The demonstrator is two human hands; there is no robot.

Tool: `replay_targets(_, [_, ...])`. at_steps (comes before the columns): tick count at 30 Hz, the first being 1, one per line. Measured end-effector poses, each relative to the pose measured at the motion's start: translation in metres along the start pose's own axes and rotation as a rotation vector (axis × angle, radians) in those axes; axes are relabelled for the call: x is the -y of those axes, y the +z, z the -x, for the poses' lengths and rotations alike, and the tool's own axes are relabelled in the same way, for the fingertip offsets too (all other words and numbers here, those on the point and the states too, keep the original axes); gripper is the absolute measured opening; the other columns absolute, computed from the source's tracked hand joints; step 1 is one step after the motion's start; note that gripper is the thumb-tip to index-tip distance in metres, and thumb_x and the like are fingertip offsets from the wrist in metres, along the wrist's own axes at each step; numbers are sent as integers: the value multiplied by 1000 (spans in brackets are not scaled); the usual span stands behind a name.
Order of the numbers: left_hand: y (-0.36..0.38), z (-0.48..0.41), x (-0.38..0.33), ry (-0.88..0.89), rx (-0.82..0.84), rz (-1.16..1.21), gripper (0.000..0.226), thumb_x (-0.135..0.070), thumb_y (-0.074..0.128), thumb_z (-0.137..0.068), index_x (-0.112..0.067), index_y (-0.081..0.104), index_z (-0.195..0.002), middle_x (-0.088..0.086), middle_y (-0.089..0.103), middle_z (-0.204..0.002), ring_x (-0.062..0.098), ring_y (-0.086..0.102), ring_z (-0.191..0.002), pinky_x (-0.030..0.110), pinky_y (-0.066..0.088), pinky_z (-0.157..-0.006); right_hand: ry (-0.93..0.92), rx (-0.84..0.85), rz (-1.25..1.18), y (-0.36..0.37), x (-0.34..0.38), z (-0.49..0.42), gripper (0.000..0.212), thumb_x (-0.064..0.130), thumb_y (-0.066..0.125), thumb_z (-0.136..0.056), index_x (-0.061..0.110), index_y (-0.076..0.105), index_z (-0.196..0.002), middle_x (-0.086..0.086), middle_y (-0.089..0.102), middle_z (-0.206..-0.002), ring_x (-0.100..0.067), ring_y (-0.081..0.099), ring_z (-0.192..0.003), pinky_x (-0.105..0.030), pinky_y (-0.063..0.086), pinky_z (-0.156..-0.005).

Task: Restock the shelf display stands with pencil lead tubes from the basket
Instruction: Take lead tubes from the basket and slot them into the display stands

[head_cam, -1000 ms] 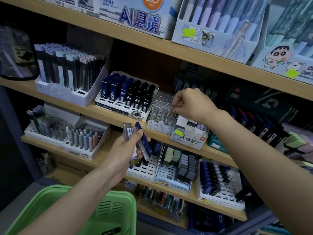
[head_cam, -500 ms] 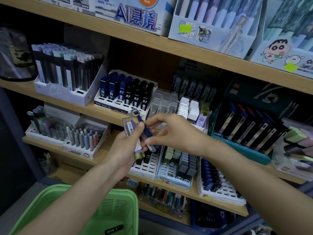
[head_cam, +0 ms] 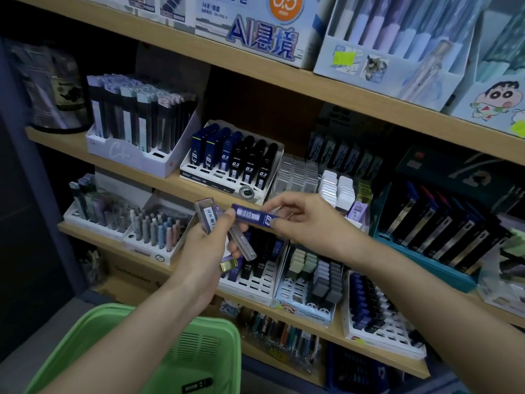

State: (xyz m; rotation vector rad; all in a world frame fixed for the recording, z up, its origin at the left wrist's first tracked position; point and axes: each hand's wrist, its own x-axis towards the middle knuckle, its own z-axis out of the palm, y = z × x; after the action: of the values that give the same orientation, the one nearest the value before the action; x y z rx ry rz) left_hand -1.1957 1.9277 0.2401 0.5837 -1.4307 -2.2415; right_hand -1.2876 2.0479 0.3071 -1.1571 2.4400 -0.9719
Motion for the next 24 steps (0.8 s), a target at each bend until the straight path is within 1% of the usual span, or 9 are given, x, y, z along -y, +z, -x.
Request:
replay_targets(3, [-15,-1,-3,8,-39,-40,27,-29,49,-97,-11,56,-78,-1,50,-56,10,43,-49,28,41,-60,-43,-1,47,6,3,-4,19,17,60,-91,36,64,-95,12,65,-86,-4,60,-74,-23,50,-70])
replay_targets(7, [-29,-1,-8,40,-8,-106,19,-26,49,-96,-15,57,-82,-6,57,-56,5,43,-44,30,40,-65,23,-108,-382,15,13,-17,11,12,64,-87,19,68,-95,-1,69,-80,-8,62,-66,-15,51,-61])
replay_targets(10, [-34,-4,-8,38,18,-122,16,-26,52,-95,-14,59,-86,-9,62,-57,8,45,-49,33,44,-65,-52,-148,-462,20,26,-30,5,12,65,-85,13,69,-88,-5,70,-80,-9,63,-69,-15,53,-65])
replay_targets(13, [-41,-11,-4,44,23,-175,18,-31,54,-94,-17,65,-94,-9,65,-61,8,47,-49,36,49,-69,-156,-303,-294,20,37,-54,5,13,63,-88,17,64,-91,-1,68,-83,-8,66,-73,-20,56,-70])
replay_targets(15, [-47,-15,-2,54,20,-214,18,-31,53,-94,-20,66,-99,-10,66,-64,5,47,-48,32,50,-64,-201,-420,-152,17,41,-77,11,15,63,-89,20,60,-99,3,65,-83,-8,67,-77,-22,56,-74])
replay_targets(17, [-54,-19,-1,66,26,-215,17,-28,51,-95,-21,65,-101,-9,66,-67,4,45,-47,23,47,-54,-247,-470,18,15,43,-100,15,18,63,-90,22,58,-104,7,61,-82,-6,65,-77,-18,55,-74])
replay_targets(19, [-61,-23,-2,62,29,-201,16,-26,50,-96,-23,65,-101,-7,67,-71,5,45,-48,23,47,-53,-280,-464,220,17,44,-119,16,21,61,-91,20,60,-107,13,57,-79,-1,60,-71,-12,52,-70])
replay_targets(23, [-74,-35,-3,52,9,-209,16,-26,48,-96,-28,63,-99,-10,70,-74,6,47,-50,24,54,-62,-255,-398,434,22,37,-146,18,23,61,-91,19,62,-108,5,61,-81,-11,61,-76,-35,56,-75])
replay_targets(24, [-77,-37,-3,52,5,-205,16,-26,48,-96,-29,63,-100,-10,70,-76,5,47,-50,23,54,-62,-238,-392,452,23,35,-150,17,23,62,-91,19,62,-108,4,62,-82,-12,62,-77,-37,56,-76])
